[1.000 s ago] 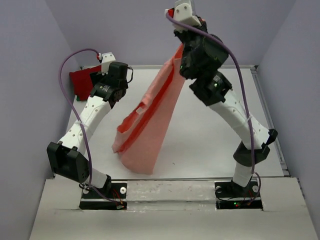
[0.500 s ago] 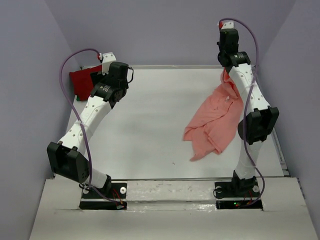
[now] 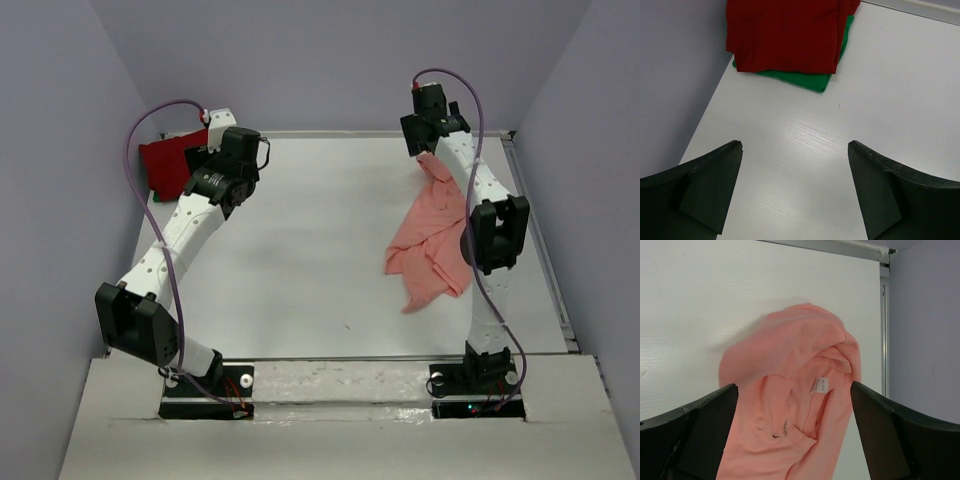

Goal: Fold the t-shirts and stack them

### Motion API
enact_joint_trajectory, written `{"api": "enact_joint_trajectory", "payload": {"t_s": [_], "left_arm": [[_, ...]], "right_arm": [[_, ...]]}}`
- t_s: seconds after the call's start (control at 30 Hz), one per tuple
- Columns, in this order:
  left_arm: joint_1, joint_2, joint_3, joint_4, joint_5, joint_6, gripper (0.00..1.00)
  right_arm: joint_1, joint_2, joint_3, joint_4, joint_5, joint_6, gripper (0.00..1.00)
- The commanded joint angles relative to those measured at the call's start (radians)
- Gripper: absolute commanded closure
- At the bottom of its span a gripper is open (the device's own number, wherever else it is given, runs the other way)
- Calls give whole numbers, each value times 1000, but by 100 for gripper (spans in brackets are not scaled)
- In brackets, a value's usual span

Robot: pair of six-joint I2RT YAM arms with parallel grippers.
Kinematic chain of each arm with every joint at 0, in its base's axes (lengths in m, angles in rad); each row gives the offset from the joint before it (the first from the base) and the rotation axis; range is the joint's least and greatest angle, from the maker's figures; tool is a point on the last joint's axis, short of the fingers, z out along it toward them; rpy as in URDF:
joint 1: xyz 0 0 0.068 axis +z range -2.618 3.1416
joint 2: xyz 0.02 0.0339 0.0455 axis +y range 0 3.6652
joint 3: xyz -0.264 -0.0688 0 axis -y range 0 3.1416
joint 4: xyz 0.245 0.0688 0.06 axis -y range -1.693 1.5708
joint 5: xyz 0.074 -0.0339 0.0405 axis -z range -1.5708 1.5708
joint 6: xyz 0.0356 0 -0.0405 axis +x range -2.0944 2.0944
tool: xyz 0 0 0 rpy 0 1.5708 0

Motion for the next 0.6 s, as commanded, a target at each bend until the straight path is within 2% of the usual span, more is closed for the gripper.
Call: {"api": "enact_joint_trajectory", "payload": {"t_s": [0.0,0.13,0.23,0.27,0.3,0.33,0.37,0.4,0.47,0.53,0.57], "left_arm": [[-9,-37,-12,35,-15,6,1],[-9,-30,-9,31,-22,5,1],[-11,-35,-4,26,-25,5,1],[-9,-38,-3,28,-22,3,1],[-11,-41,-1,29,-19,5,1],[-11,-43,-1,31,-16,6,1],[-11,-47,-3,31,-16,8,1],[-11,-47,-1,29,-16,8,1],[-12,-49,-1,29,-13,9,1],[-14,-55,-4,32,-9,9,1],[-14,-55,-4,34,-4,9,1]], "right_arm": [[51,-157,13,27,-20,25,0],[131,-283,-75,10,-46,106,3],[209,-397,-245,-7,-110,243,14],[243,-467,-374,10,-128,278,27],[257,-502,-442,56,-162,316,36],[281,-559,-501,70,-200,340,62],[297,-584,-606,82,-202,375,72],[315,-607,-656,96,-201,390,77],[326,-648,-751,128,-219,412,79],[337,-685,-852,136,-253,441,58],[352,-696,-882,139,-254,447,58]]}}
